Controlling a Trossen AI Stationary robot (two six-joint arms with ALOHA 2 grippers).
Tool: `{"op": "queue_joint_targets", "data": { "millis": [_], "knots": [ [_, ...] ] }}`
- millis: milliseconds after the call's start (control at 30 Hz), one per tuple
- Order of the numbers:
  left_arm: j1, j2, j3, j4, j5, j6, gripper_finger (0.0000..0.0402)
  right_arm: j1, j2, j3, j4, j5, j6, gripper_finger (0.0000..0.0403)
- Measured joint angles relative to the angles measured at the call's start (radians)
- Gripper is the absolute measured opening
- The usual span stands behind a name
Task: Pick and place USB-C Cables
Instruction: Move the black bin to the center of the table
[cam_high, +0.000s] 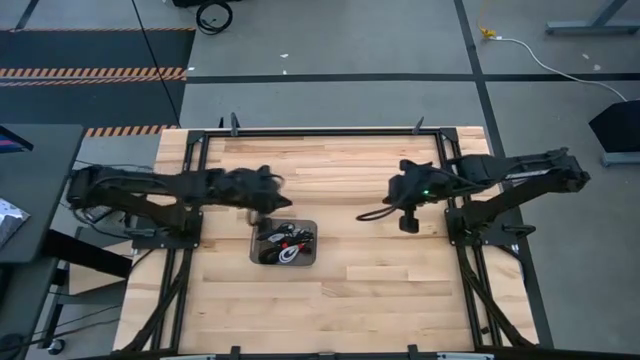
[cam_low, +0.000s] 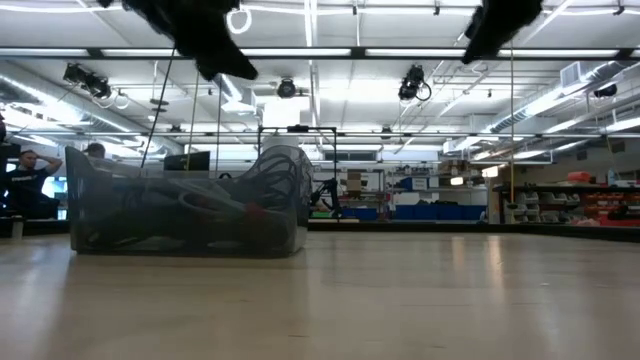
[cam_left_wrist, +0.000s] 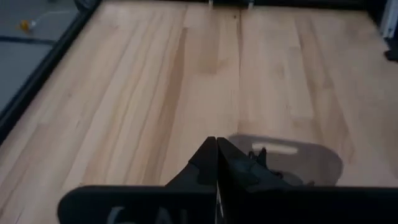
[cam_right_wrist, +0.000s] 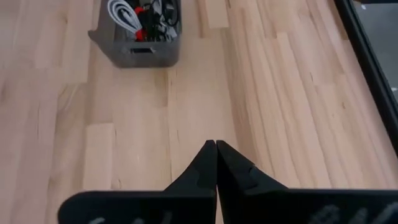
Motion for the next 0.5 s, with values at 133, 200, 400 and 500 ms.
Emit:
{"op": "queue_joint_targets", "data": {
  "millis": [133, 200, 400, 500],
  "knots": [
    [0.007, -0.164, -0.103, 0.047, -0.001, 0.000, 0.0003, -0.012, -0.131, -0.150, 0.101, -0.004, 0.016, 0.0001],
    [0.007, -0.243, -0.146, 0.069, -0.001, -0.001, 0.0003, -0.014, -0.202, -0.226, 0.189, -0.026, 0.014, 0.0001],
    [0.005, -0.441, -0.316, 0.189, 0.000, -0.041, 0.0011, -0.014, -0.399, -0.479, 0.476, -0.127, -0.024, 0.0001],
    [0.005, -0.524, -0.403, 0.248, -0.001, -0.073, 0.0009, -0.022, -0.479, -0.578, 0.562, -0.129, 0.008, 0.0002]
  ]
}}
